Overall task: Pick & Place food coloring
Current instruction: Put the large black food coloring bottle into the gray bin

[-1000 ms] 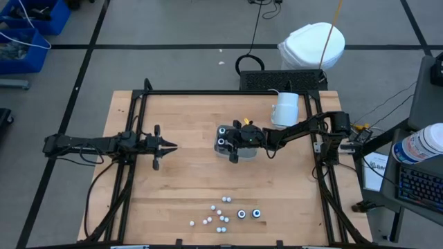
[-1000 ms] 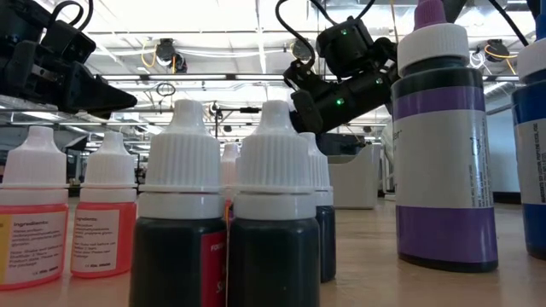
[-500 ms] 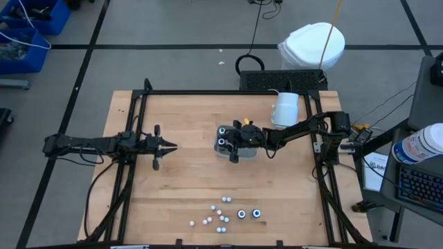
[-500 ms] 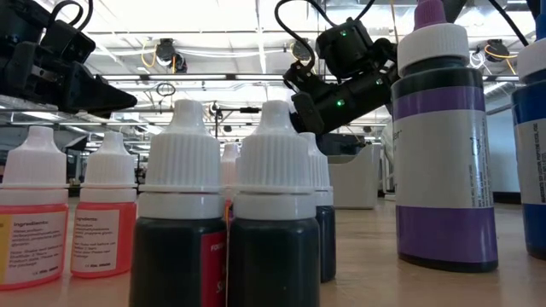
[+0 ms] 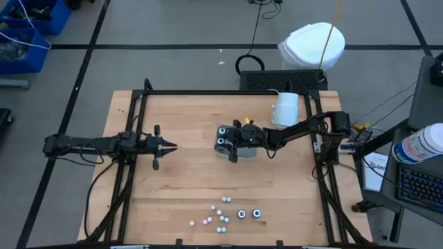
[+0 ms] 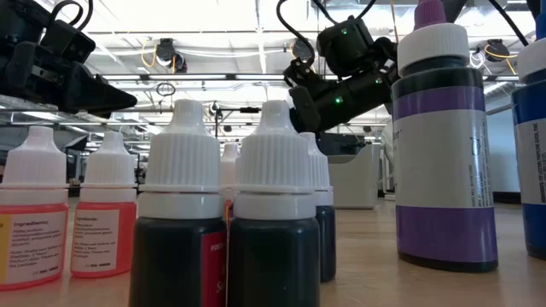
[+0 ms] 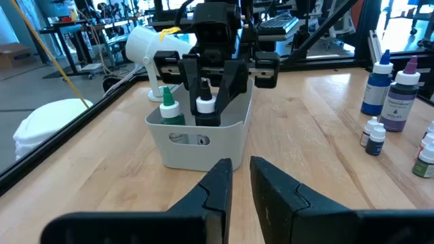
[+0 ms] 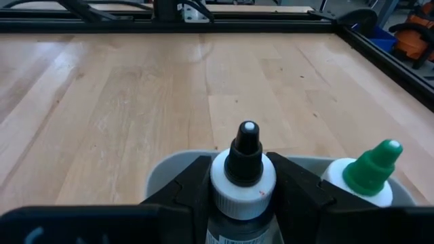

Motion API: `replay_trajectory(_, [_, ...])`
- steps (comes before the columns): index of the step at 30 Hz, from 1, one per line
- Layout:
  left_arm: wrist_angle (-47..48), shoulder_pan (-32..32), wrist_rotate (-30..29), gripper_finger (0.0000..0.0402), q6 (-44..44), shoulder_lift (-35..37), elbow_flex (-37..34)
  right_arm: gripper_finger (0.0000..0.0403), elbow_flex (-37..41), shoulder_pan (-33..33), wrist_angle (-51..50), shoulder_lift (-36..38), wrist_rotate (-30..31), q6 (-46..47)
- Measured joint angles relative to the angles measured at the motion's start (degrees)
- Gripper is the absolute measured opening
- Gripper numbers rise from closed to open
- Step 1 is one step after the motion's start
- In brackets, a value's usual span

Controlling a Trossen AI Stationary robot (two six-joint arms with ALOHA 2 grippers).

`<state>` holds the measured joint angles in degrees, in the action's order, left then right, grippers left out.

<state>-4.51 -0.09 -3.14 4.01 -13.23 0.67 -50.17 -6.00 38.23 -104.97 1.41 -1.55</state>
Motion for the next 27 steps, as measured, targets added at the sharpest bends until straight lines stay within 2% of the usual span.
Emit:
replay_trajectory(7, [0.0,0.01,0.0,0.0063,0.0,0.0,-0.01,0.012,0.0,0.0,-0.06,-0.39,0.0,0.01])
replay_trajectory(17, [-0.03,0.0,0.0,0.0063,0.02,0.02,0.01,0.0123,-0.11,-0.35,7.87,-6.17,0.04,0.49])
replay_trajectory(27, [0.02,0.0,0.0,0.0063,0.04,0.0,0.0,0.0132,-0.07,-0.31,8.28,-5.95,0.02,0.1])
